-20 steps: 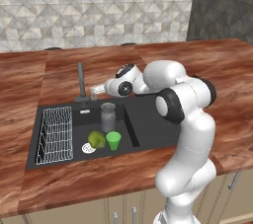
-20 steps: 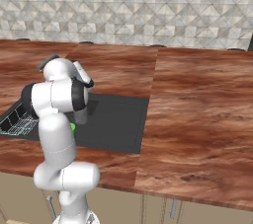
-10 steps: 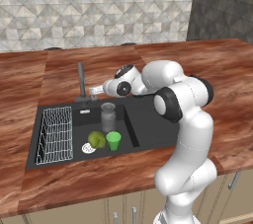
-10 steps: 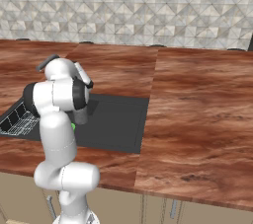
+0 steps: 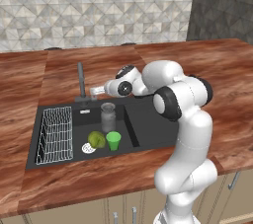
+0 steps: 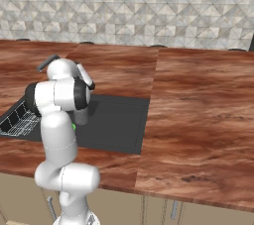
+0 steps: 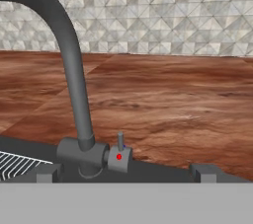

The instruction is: Pick the jug and cup and place them in the sink. Then turn on the water.

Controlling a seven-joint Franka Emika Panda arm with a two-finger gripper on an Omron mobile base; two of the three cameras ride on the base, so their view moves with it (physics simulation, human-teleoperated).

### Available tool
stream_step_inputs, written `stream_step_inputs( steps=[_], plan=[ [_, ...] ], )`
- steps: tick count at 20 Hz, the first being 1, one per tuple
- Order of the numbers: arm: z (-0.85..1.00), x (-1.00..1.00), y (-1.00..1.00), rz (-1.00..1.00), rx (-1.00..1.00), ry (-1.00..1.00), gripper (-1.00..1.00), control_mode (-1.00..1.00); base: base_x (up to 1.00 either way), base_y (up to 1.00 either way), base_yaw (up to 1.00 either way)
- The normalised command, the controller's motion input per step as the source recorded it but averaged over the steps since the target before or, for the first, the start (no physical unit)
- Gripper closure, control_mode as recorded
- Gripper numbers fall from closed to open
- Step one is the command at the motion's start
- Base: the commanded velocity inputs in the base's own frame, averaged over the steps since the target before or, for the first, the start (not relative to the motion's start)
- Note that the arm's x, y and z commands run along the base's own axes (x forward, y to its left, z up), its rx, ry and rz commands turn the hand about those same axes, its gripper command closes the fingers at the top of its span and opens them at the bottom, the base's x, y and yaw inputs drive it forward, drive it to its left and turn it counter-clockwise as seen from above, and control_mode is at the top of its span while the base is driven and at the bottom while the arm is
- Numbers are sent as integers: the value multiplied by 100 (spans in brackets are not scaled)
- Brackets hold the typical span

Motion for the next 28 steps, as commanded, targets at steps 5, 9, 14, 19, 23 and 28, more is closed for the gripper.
stream_step_inputs(
  steps=[5, 9, 14, 19, 23, 28],
  plan=[
    [-17, 10, -21, 0, 5, 0, -100, -100, 0, 0, 0],
    [-8, 15, -11, 0, 4, 0, -100, -100, 0, 0, 0],
    [-15, 10, 0, 0, 2, 0, -100, -100, 0, 0, 0],
    [-20, 9, 0, 0, 1, 0, -100, -100, 0, 0, 0],
    [-17, 16, 0, 0, 0, 0, -100, -100, 0, 0, 0],
    [-23, 15, 0, 0, 0, 0, -100, -100, 0, 0, 0]
  ],
)
